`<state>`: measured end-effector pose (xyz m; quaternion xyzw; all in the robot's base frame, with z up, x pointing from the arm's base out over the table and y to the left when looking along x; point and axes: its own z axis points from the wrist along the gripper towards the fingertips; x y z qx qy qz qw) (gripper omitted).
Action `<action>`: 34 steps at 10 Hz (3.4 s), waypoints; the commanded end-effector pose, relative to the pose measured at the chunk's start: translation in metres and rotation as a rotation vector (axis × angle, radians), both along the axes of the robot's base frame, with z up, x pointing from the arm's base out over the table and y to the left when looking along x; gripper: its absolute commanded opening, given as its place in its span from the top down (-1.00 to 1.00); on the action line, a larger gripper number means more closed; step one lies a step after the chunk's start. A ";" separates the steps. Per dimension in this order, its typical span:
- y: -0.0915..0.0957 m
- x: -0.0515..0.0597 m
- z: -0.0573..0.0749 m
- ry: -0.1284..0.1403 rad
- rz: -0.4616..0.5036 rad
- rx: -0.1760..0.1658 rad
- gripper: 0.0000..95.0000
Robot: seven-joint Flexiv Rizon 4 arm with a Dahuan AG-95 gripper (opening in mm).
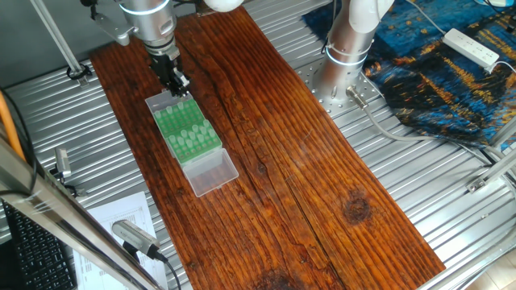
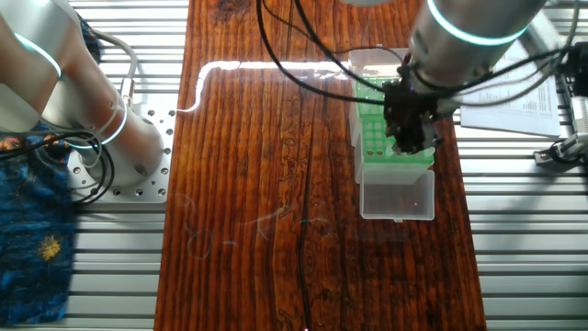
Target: Transfer all large pipette tips from one holder to another
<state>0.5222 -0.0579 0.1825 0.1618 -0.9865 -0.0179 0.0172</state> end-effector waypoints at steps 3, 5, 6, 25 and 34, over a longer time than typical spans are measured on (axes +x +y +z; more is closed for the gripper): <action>-0.001 -0.004 -0.014 -0.003 0.031 0.008 0.60; -0.001 -0.003 -0.019 -0.004 0.036 0.008 0.60; -0.001 -0.002 -0.021 -0.004 0.037 0.007 0.60; 0.002 0.008 -0.032 -0.014 0.041 -0.009 1.00; 0.002 0.004 -0.009 -0.008 0.067 -0.009 1.00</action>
